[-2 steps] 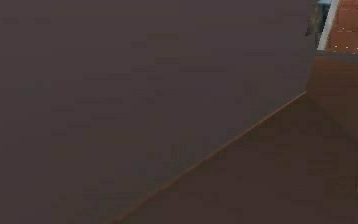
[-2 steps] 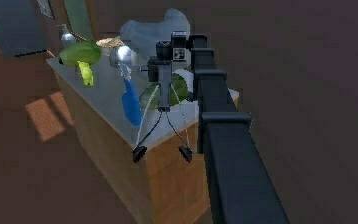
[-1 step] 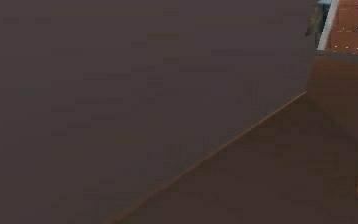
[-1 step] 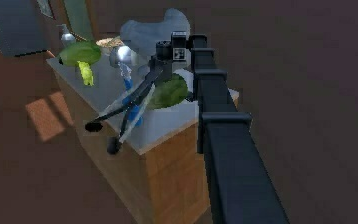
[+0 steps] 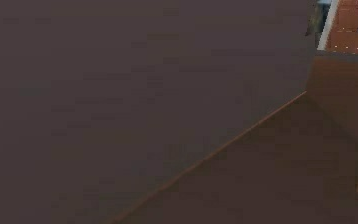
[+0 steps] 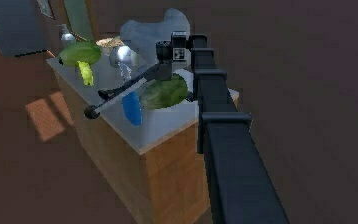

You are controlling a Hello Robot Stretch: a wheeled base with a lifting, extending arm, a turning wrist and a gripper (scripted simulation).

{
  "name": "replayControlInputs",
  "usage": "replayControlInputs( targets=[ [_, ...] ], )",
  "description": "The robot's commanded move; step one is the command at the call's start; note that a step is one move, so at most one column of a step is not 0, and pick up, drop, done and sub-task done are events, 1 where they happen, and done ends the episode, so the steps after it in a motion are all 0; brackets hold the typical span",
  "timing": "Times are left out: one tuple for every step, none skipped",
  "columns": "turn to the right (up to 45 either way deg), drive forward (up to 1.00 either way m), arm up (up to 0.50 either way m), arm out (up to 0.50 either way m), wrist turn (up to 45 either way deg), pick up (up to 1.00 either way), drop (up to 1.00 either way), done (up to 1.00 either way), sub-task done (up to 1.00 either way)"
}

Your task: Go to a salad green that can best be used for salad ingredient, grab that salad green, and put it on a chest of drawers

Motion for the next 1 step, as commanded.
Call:
replayControlInputs(
  targets=[
    [0.0,0.0,0.0,0.0,45.0,0.0,0.0,0.0,0.0]
  ],
)
